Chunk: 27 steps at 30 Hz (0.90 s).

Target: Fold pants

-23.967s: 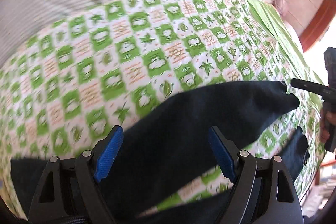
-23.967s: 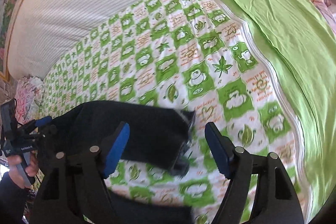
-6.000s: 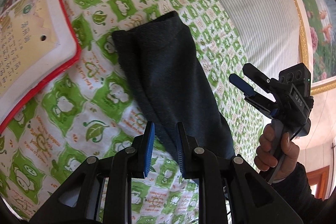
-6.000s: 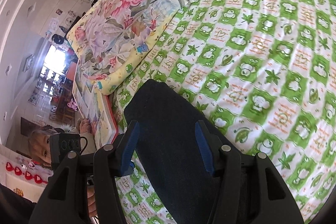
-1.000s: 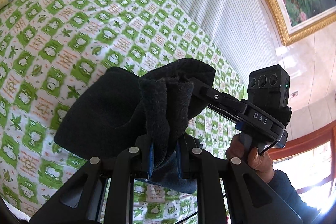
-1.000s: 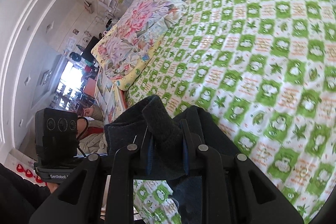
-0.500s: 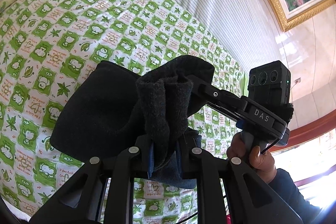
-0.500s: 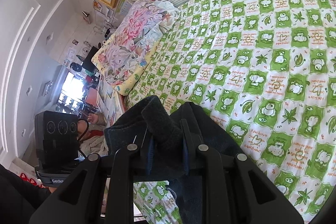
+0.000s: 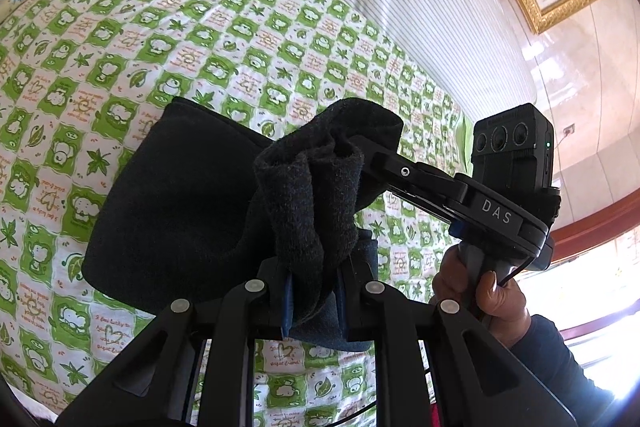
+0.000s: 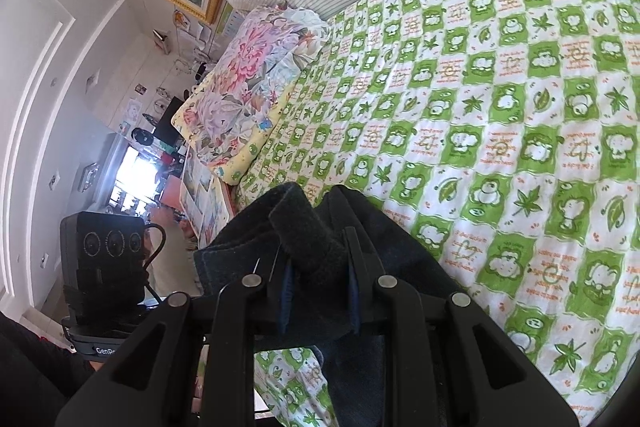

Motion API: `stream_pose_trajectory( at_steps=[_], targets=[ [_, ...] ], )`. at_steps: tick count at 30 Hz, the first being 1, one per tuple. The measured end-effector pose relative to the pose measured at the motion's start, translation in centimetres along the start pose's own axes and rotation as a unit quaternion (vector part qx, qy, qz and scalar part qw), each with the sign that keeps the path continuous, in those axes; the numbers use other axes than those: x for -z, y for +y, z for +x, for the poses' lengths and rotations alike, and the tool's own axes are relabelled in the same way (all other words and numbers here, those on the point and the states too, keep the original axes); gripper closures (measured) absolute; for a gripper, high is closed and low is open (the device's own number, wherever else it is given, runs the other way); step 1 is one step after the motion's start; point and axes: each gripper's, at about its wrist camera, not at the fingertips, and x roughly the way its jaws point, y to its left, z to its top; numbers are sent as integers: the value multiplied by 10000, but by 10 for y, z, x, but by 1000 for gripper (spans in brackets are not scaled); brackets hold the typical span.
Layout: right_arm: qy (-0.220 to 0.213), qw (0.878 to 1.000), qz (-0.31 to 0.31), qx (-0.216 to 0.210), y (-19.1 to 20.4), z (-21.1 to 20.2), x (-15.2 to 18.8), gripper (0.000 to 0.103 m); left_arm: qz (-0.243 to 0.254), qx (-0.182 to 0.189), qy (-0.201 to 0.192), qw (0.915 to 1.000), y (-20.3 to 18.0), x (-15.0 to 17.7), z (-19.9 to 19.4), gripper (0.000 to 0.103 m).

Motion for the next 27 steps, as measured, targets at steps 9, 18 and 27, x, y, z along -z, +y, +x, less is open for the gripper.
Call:
stream_pose_trajectory(
  at_steps=[9,18,27],
  targets=[
    [-61,9998,186,96,-19,-13,16,71,277,-119,222,9993,-13,5,24,88],
    [-138,9994,290,102,-33,-26,34,71,713,-301,436,9960,-29,17,46,88],
    [-215,9975,615,291,-53,-35,54,64,1114,-438,621,9909,-40,27,65,79]
  ],
)
